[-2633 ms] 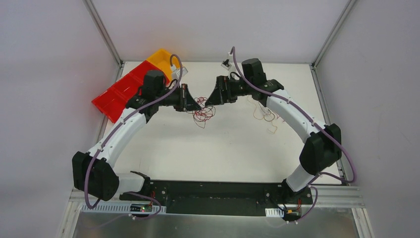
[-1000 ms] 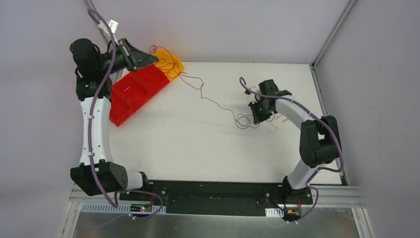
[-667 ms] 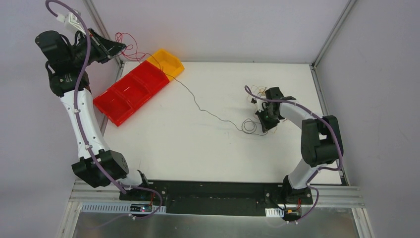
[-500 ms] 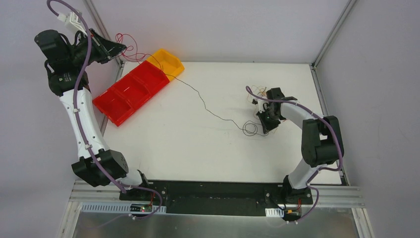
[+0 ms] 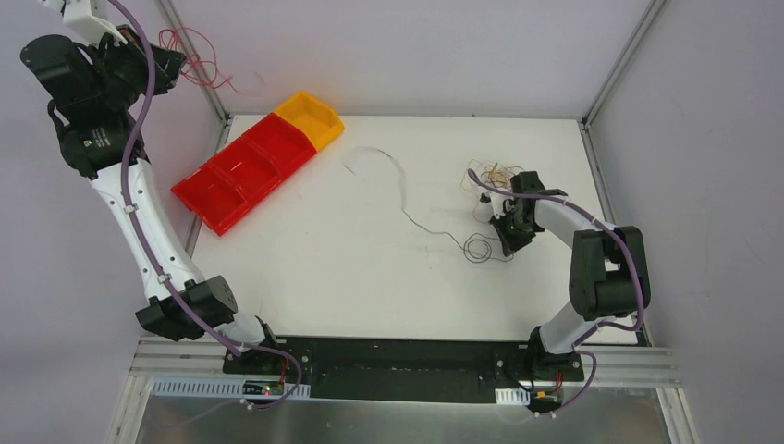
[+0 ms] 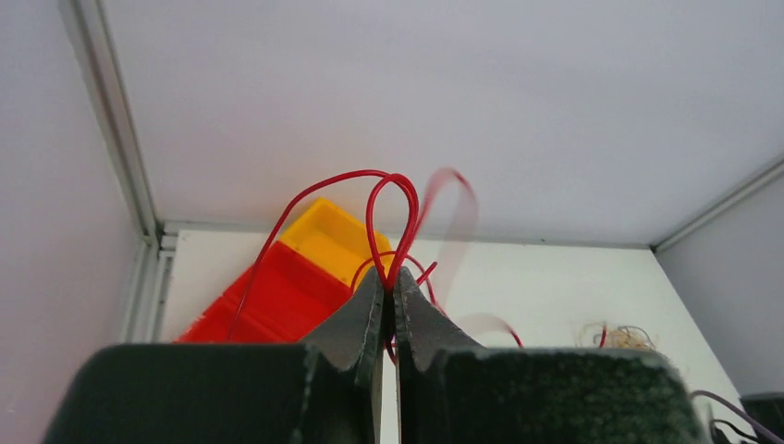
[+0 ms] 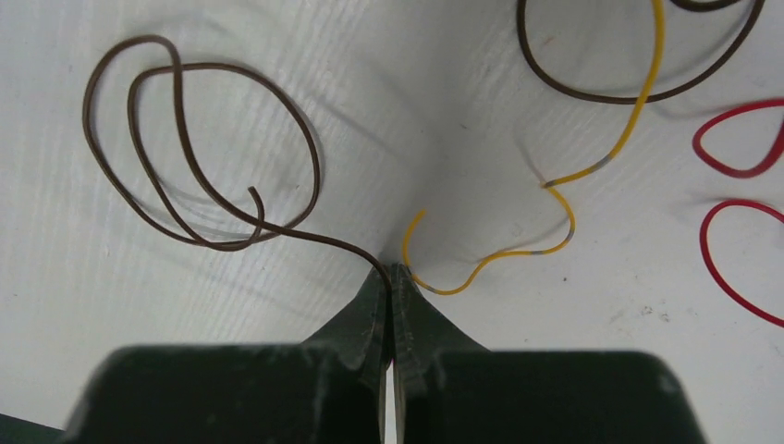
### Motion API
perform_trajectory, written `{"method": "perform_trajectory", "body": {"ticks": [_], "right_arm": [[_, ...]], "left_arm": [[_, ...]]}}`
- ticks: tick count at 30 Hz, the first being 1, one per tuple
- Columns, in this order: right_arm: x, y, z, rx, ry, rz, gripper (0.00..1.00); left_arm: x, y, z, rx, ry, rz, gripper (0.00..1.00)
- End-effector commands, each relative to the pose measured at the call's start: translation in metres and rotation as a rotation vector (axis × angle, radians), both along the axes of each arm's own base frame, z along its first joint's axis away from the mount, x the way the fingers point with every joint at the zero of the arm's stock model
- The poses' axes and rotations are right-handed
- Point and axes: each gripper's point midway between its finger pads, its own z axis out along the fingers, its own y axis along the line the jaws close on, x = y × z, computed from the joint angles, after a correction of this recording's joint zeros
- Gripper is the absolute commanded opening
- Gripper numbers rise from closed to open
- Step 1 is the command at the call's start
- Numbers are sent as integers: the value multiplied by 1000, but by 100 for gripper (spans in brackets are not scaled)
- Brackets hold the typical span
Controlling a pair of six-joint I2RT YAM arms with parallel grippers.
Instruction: Untangle the cables
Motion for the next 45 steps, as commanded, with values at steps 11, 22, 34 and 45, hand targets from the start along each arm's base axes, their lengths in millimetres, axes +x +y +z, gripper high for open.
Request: {"method": "perform_trajectory", "body": {"ticks": [11, 22, 34, 45], "right_arm": [[-3, 15, 22, 99, -4, -7, 0], [-5, 77, 82, 357, -15, -4, 0], [2, 134, 135, 521, -52, 36, 0], [13, 195, 186, 716, -74, 34, 0]], "left_arm": [[1, -3, -42, 37, 144, -26, 0], [-47, -33, -189, -42, 547, -139, 0], [-47, 77, -257, 273, 874, 260, 0], [5, 111, -328, 296, 1031, 222, 23]]}}
